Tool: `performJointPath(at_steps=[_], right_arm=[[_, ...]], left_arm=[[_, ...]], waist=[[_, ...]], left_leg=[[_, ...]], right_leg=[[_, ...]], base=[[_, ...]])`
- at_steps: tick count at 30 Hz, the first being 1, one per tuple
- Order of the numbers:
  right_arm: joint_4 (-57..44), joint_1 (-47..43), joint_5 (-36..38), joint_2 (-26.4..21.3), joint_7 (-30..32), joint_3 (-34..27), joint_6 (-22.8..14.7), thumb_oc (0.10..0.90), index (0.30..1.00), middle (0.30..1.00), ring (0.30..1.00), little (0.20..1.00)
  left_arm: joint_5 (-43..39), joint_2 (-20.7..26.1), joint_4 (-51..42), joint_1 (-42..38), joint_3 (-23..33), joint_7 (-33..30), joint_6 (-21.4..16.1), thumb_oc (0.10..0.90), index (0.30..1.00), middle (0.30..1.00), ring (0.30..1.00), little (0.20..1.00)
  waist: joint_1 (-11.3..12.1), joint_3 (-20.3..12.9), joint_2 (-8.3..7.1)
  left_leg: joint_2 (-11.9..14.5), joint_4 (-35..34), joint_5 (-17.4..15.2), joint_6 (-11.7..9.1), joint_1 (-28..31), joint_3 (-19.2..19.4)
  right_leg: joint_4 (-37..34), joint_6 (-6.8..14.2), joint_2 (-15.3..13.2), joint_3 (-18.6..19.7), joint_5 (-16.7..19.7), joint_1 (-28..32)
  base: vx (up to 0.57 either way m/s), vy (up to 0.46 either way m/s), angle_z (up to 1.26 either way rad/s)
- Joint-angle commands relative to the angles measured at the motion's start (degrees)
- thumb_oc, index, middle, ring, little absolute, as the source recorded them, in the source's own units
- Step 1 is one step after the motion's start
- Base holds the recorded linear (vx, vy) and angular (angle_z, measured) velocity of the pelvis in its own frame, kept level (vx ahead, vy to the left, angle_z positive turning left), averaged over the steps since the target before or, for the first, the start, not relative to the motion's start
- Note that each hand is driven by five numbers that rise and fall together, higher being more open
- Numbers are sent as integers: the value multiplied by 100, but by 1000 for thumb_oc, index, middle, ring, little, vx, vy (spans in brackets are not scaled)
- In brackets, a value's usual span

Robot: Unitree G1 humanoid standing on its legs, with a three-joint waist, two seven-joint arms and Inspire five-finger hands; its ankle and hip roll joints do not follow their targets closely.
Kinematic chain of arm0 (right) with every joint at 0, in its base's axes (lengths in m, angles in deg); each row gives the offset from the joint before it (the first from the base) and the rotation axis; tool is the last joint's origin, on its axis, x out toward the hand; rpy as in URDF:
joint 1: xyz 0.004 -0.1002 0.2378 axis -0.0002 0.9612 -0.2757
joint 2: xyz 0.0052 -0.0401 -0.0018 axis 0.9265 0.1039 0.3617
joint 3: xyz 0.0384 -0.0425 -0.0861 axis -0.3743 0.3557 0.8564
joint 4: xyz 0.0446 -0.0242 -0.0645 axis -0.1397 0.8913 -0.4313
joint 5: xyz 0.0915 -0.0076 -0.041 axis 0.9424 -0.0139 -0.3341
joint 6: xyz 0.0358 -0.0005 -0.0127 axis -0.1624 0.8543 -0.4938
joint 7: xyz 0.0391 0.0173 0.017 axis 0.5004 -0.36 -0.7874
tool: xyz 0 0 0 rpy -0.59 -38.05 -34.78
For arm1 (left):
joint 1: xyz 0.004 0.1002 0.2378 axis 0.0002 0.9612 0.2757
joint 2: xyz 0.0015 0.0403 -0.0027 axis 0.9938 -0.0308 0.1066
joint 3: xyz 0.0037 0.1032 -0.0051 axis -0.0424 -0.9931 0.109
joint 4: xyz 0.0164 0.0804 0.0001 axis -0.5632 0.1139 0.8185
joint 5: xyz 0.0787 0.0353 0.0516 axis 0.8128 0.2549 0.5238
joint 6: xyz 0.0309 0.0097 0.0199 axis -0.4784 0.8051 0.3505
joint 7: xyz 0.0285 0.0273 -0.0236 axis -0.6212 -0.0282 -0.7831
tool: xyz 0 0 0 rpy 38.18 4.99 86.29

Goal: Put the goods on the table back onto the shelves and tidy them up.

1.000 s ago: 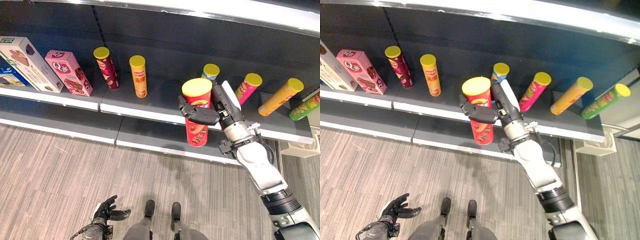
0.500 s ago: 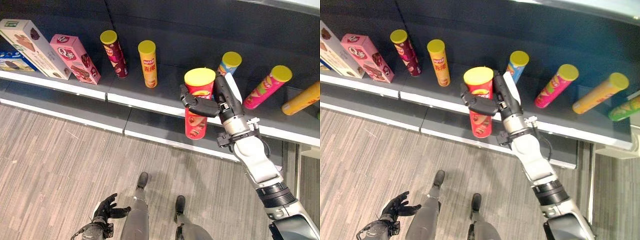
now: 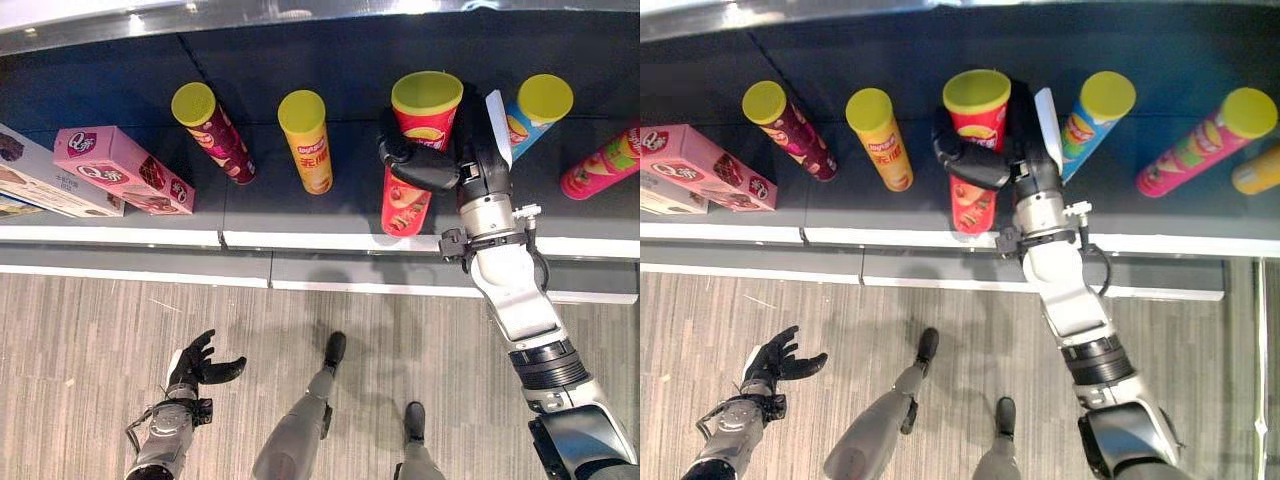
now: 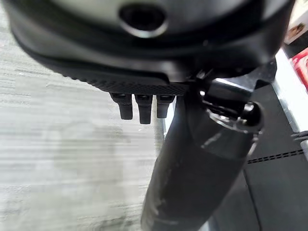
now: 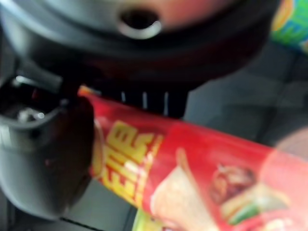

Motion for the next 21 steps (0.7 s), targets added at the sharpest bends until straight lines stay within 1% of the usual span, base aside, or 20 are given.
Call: performJointPath(at_steps=[1, 5, 10, 12, 13, 14, 15, 19, 21], right_arm=[[-853, -486, -191, 216, 239, -199, -774, 400, 300, 300, 300, 300], [-832, -552, -348, 211, 302, -110, -755, 400, 300, 300, 300, 300], [-850, -768, -649, 193, 552, -121, -762, 400, 300, 300, 300, 300], [-851, -999, -998, 180, 824, -163, -707, 400, 300, 300, 300, 300], [-834, -1082, -1162, 156, 937, -180, -662, 400, 300, 300, 300, 300], [-829, -1089, -1169, 156, 944, -176, -662, 400, 300, 300, 300, 300], [-838, -1305, -1572, 123, 1216, -230, -585, 400, 300, 300, 300, 300], [-770, -1717, -2217, 26, 1784, -394, -408, 400, 300, 300, 300, 300], [-813, -1798, -2402, 8, 1943, -500, -359, 400, 300, 300, 300, 300]], left_arm=[[-147, 18, 108, 626, -54, -129, -76, 800, 900, 900, 900, 900], [-196, -5, 94, 617, -38, -180, -75, 800, 900, 900, 900, 900], [-255, 41, 30, 561, -33, -274, -127, 800, 900, 900, 900, 900], [-293, 92, -36, 499, -59, -344, -161, 800, 900, 900, 900, 900], [-304, 104, -48, 498, -71, -365, -177, 800, 900, 900, 900, 900], [-304, 103, -47, 494, -70, -366, -177, 800, 900, 900, 900, 900], [-344, 147, -102, 475, -109, -431, -211, 800, 900, 900, 900, 900], [-388, 222, -263, 454, -195, -515, -286, 800, 900, 900, 900, 900], [-398, 236, -315, 451, -229, -526, -302, 800, 900, 900, 900, 900]], waist=[[-84, -530, -197], [-95, -472, -216], [-68, -338, -156], [-15, -187, -93], [15, -160, -70], [12, -162, -67], [75, -93, -22], [158, -23, 71], [189, -5, 111]], left_leg=[[665, 892, -1184, -480, -244, 49], [677, 875, -1165, -485, -270, 12], [676, 983, -1173, -491, -436, -59], [656, 1119, -1169, -503, -629, -128], [647, 1133, -1163, -504, -665, -144], [648, 1141, -1165, -505, -676, -149], [632, 1161, -1149, -517, -761, -199], [592, 1255, -1117, -547, -1005, -318], [557, 1267, -1108, -557, -1094, -359]], right_leg=[[49, -53, 95, -41, -84, -235], [72, -62, 112, -120, -110, -265], [293, -83, 107, -226, -201, -398], [496, -114, 124, -289, -251, -570], [528, -122, 127, -309, -259, -604], [536, -122, 130, -312, -263, -613], [606, -130, 132, -384, -289, -679], [724, -133, 132, -535, -320, -834], [737, -133, 126, -564, -341, -876]], base=[[-9, -22, -8], [-34, -39, -2], [-41, -34, 1], [-73, -67, 18], [-48, -56, 22], [-33, -61, 12], [-34, -59, 11], [-23, -56, 19], [-8, -29, 22]])
